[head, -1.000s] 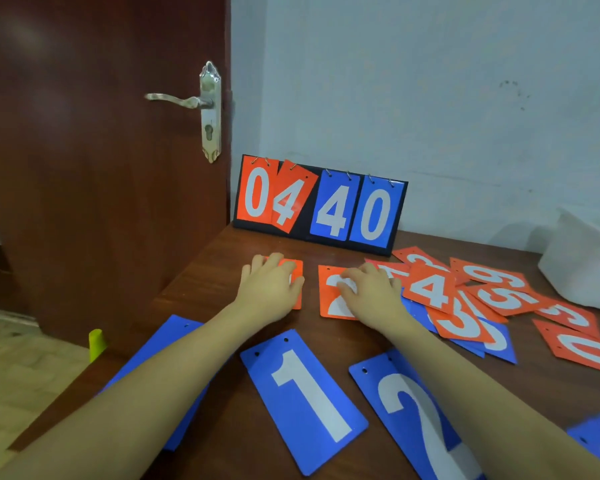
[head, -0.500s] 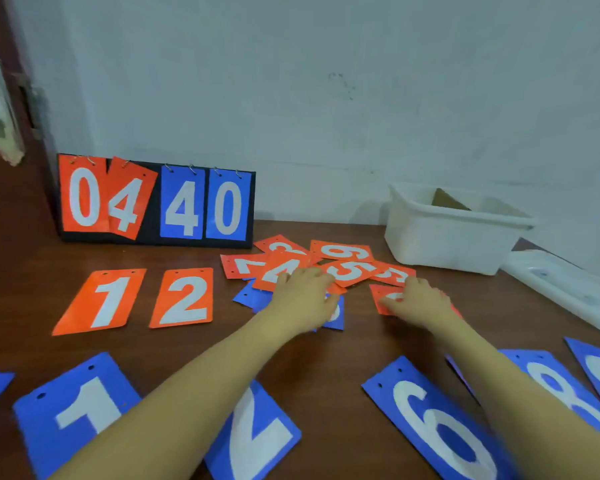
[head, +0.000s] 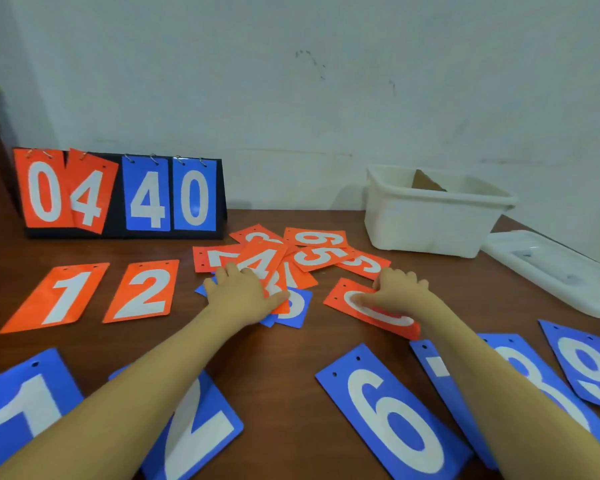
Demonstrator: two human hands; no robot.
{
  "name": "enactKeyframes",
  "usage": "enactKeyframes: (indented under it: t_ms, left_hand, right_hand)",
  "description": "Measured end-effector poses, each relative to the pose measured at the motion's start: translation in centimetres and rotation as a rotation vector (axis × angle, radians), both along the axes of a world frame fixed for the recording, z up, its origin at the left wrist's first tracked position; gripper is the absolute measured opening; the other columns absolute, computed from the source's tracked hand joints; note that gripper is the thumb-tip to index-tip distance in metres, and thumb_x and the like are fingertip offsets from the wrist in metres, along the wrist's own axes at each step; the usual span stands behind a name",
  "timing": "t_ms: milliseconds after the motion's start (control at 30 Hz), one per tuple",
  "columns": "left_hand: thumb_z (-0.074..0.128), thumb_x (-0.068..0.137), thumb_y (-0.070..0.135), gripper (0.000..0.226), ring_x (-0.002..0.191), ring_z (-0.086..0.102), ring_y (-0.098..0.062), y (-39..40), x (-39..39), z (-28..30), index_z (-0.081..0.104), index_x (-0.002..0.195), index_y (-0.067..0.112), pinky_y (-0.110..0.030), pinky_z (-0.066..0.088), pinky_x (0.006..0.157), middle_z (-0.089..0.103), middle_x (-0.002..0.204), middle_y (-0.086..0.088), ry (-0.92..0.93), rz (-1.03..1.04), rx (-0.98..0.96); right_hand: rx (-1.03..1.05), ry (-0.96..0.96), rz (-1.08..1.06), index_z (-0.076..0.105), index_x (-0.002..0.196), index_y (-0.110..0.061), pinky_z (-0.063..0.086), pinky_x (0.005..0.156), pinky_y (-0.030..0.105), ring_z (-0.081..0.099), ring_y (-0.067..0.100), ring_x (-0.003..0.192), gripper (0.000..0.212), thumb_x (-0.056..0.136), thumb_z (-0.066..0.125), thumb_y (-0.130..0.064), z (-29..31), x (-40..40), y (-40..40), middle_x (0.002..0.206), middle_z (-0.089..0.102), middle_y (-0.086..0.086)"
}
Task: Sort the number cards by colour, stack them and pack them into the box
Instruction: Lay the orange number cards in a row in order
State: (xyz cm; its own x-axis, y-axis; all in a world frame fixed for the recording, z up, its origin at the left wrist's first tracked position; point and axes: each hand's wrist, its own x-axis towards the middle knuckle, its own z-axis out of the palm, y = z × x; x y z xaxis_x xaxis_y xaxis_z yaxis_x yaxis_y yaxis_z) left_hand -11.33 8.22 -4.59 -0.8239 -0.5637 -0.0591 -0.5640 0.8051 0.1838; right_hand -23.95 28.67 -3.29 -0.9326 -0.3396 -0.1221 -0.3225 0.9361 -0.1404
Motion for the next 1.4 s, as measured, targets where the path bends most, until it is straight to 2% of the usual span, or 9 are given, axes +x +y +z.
enactKeyframes:
  t_ms: [233, 333, 467, 567, 800, 1033, 1133, 1200, 1400]
  left_hand:
    - [0.052, 0.084, 0.056, 0.046, 0.125, 0.038, -0.027, -1.0, 0.1, 0.0, 0.056, 0.112, 0.021, -0.048, 0.026, 0.106, 0.043, 0.132, -0.006, 0.227, -0.102, 0.139]
    - [0.047, 0.087, 0.055, 0.054, 0.129, 0.036, -0.029, -1.9, -0.9, 0.0, 0.051, 0.125, 0.017, -0.046, 0.028, 0.107, 0.041, 0.138, -0.009, 0.276, -0.072, 0.059]
    - [0.055, 0.084, 0.053, 0.07, 0.136, 0.029, -0.031, -2.2, -3.2, -0.2, 0.033, 0.14, 0.019, -0.049, 0.024, 0.11, 0.033, 0.148, -0.009, 0.161, -0.141, 0.087]
    - [0.063, 0.083, 0.038, 0.068, 0.134, 0.031, -0.032, -2.4, -4.0, 0.1, 0.029, 0.141, 0.028, -0.048, 0.024, 0.109, 0.033, 0.145, -0.01, 0.23, -0.166, 0.168]
    - [0.05, 0.092, 0.008, 0.015, 0.095, 0.053, -0.011, -2.5, -1.9, 2.0, 0.062, 0.1, 0.014, -0.02, 0.046, 0.078, 0.054, 0.107, 0.002, 0.839, -0.26, 0.39]
    - [0.056, 0.089, 0.037, 0.024, 0.102, 0.055, -0.004, -2.2, 4.1, 4.9, 0.057, 0.108, 0.023, -0.013, 0.045, 0.078, 0.055, 0.111, 0.011, 0.931, -0.205, 0.684]
    - [0.065, 0.084, 0.031, 0.016, 0.097, 0.063, -0.009, -3.3, 7.5, 5.0, 0.06, 0.098, 0.024, -0.028, 0.054, 0.084, 0.063, 0.108, 0.006, 0.966, -0.163, 0.695]
    - [0.064, 0.086, 0.022, 0.005, 0.084, 0.068, -0.007, -4.2, 10.1, 5.1, 0.062, 0.09, 0.019, -0.022, 0.057, 0.075, 0.068, 0.096, 0.005, 0.981, -0.174, 0.753]
    - [0.056, 0.09, 0.019, 0.022, 0.08, 0.058, -0.02, -9.8, 16.3, 4.6, 0.057, 0.079, 0.0, -0.03, 0.049, 0.075, 0.061, 0.088, -0.014, 1.016, 0.036, 0.433]
  right_hand:
    - [-0.245, -0.056, -0.033, 0.05, 0.109, -0.01, 0.04, 0.091, 0.036, 0.051, 0.026, 0.109, 0.053, 0.079, 0.066, -0.05, 0.2, 0.6, -1.1, 0.115, 0.055, 0.009]
    - [-0.59, -0.028, -0.026, 0.043, 0.101, -0.012, 0.041, 0.068, 0.03, 0.052, 0.021, 0.088, 0.033, 0.083, 0.068, -0.022, 1.0, 0.9, -1.9, 0.101, 0.05, 0.006]
    - [-0.922, 0.12, -0.073, 0.046, 0.094, -0.014, 0.054, 0.074, 0.044, 0.063, 0.029, 0.079, 0.016, 0.086, 0.06, -0.014, 1.4, 0.9, -3.7, 0.093, 0.06, 0.008]
    - [-1.077, 0.142, -0.072, 0.049, 0.1, -0.013, 0.053, 0.065, 0.034, 0.062, 0.026, 0.079, 0.012, 0.089, 0.053, -0.01, 1.3, 1.1, -4.6, 0.093, 0.059, 0.004]
    - [-1.501, -0.175, -0.045, 0.06, 0.077, -0.012, 0.055, 0.065, 0.031, 0.065, 0.02, 0.069, 0.012, 0.089, 0.06, -0.011, 2.6, 2.3, -5.6, 0.076, 0.067, 0.005]
    - [-1.664, -0.585, 0.065, 0.068, 0.094, -0.01, 0.056, 0.069, 0.034, 0.072, 0.02, 0.076, 0.015, 0.091, 0.059, -0.022, 3.7, 6.4, -10.2, 0.085, 0.076, 0.005]
    - [-1.619, -0.614, 0.129, 0.067, 0.094, -0.011, 0.055, 0.073, 0.037, 0.071, 0.024, 0.08, 0.015, 0.091, 0.059, -0.022, 4.1, 8.9, -12.4, 0.09, 0.074, 0.009]
    - [-1.568, -0.614, 0.161, 0.066, 0.088, -0.011, 0.056, 0.069, 0.037, 0.07, 0.024, 0.077, 0.013, 0.091, 0.059, -0.021, 4.1, 10.9, -14.4, 0.087, 0.074, 0.009]
    - [-1.585, -0.545, 0.23, 0.069, 0.077, -0.01, 0.055, 0.067, 0.031, 0.068, 0.021, 0.073, 0.015, 0.089, 0.062, -0.016, 3.9, 17.1, -21.6, 0.082, 0.073, 0.01]
